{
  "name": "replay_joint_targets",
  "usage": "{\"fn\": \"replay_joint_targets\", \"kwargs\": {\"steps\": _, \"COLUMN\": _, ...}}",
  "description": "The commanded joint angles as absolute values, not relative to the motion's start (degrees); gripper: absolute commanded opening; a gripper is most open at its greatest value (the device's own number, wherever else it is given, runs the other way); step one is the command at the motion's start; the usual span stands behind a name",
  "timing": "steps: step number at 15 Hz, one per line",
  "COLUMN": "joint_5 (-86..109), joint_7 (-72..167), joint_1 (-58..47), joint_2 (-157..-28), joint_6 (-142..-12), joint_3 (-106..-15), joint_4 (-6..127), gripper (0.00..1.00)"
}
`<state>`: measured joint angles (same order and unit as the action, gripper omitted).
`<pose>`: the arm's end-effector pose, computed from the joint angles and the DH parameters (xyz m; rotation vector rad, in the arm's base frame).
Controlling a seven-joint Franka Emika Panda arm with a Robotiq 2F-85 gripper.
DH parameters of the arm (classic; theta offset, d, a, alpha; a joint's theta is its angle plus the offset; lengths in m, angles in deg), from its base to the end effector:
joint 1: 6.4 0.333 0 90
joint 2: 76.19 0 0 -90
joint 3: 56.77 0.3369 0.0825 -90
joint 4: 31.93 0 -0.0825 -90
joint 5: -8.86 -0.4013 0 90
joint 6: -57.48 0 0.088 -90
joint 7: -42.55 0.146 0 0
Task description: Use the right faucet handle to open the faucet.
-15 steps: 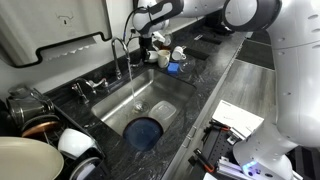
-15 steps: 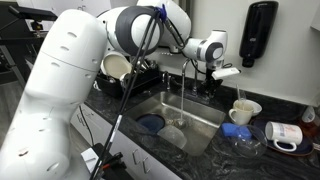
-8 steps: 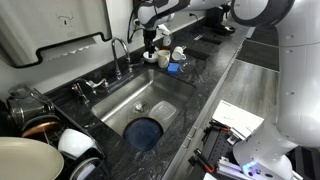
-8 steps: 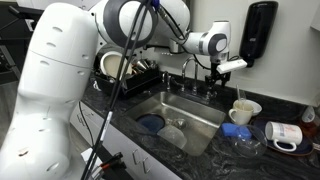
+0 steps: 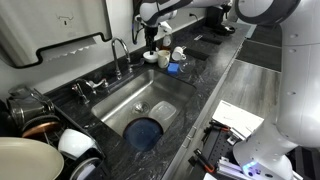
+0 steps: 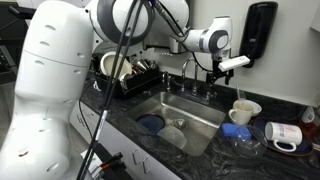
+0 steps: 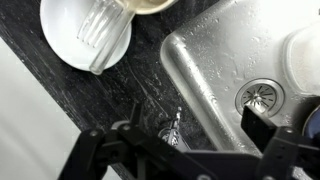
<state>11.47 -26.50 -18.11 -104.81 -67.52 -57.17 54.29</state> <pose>0.7279 -0.1586 0.3674 2.6108 1.4565 0.1601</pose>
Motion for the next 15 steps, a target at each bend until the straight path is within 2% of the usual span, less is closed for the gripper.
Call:
{"fn": "replay_joint_targets", "kwargs": {"steps": 1, "joint_5": 10.09, "joint_7": -27.75, "joint_1": -18.57, "joint_2": -104.28, "joint_6": -69.45, "joint_3": -56.27, "joint_4": 56.48, "gripper": 1.00}}
{"fn": "replay_joint_targets", "kwargs": {"steps": 15, "joint_5": 7.37, "joint_7": -23.66, "joint_1": -17.55, "joint_2": -110.80, "joint_6": -70.71, "joint_3": -54.58, "joint_4": 53.70, "gripper": 1.00}}
